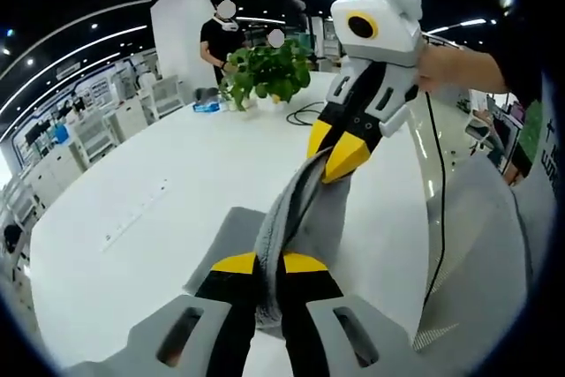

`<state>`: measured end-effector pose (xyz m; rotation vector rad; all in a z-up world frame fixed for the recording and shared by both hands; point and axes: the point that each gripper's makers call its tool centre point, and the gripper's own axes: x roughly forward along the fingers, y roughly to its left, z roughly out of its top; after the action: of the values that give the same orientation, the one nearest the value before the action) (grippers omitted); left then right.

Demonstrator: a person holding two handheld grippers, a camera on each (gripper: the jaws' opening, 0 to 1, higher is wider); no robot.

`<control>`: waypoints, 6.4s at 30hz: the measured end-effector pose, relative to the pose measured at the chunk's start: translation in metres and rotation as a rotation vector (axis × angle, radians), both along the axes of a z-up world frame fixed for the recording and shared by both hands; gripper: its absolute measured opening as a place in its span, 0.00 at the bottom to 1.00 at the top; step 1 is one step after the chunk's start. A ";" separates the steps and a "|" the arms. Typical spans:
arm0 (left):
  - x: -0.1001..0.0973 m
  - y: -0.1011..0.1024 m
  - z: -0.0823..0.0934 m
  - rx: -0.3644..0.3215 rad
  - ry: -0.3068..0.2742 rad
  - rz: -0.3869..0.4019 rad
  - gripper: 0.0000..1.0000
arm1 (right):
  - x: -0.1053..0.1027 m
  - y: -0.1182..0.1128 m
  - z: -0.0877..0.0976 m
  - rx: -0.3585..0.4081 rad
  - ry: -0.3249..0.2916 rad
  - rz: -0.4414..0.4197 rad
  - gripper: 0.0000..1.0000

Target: Fold the towel on the table until its edges align and the towel forms a compact rectangular stack.

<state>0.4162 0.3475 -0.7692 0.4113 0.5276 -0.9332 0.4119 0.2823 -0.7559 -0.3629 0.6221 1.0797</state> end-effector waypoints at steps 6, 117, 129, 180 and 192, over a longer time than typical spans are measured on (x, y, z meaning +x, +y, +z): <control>0.010 0.003 -0.006 -0.015 0.000 0.038 0.08 | 0.012 0.003 -0.005 0.024 0.007 -0.039 0.04; 0.003 0.026 0.016 -0.229 0.087 0.149 0.06 | -0.022 0.020 0.017 0.246 0.166 -0.005 0.25; 0.010 0.024 0.011 -0.239 0.104 0.156 0.06 | 0.002 0.011 0.014 0.246 0.097 -0.076 0.11; 0.072 0.067 -0.119 -0.260 0.339 0.441 0.23 | 0.101 0.006 -0.122 0.181 0.328 -0.339 0.11; 0.076 0.065 -0.133 -0.243 0.351 0.453 0.21 | 0.100 -0.005 -0.127 0.136 0.263 -0.337 0.21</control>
<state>0.4917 0.4127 -0.9022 -0.0979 0.7783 -0.6188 0.5118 0.2776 -0.8830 0.0059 0.8065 0.8441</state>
